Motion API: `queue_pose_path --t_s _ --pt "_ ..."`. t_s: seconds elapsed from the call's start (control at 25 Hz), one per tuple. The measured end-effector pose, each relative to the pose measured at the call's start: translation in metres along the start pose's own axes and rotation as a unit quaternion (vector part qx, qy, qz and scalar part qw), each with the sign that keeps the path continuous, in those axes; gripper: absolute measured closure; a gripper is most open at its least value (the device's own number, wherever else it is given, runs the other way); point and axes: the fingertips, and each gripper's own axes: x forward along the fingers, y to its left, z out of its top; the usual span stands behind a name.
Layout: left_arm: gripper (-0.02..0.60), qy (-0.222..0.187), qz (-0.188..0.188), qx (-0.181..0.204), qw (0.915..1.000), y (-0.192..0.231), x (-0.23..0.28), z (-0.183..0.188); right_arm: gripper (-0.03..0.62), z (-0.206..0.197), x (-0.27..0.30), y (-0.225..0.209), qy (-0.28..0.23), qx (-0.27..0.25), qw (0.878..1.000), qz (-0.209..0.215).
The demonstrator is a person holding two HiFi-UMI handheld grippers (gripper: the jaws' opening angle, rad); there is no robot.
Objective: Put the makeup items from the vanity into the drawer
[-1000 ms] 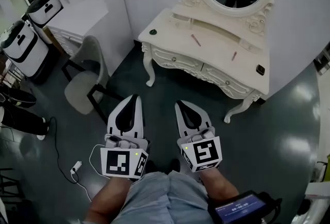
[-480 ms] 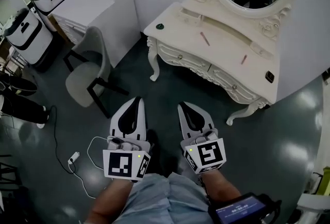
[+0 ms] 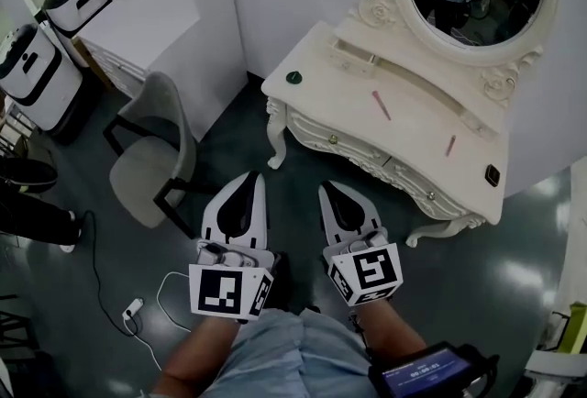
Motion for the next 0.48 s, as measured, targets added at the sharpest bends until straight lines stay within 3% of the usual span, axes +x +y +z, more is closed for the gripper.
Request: queue_pose_path --t_s 0.24,0.48 --pt "0.581 -0.012 -0.014 -0.001 0.9998 0.046 0.05 0.01 0.592 0.023 0.063 -0.011 -0.009 -0.008 1.0 -0.014" --pt "0.581 -0.012 -0.03 -0.007 0.9995 0.063 0.083 0.007 0.592 0.03 0.094 -0.026 -0.003 -0.015 0.999 -0.03"
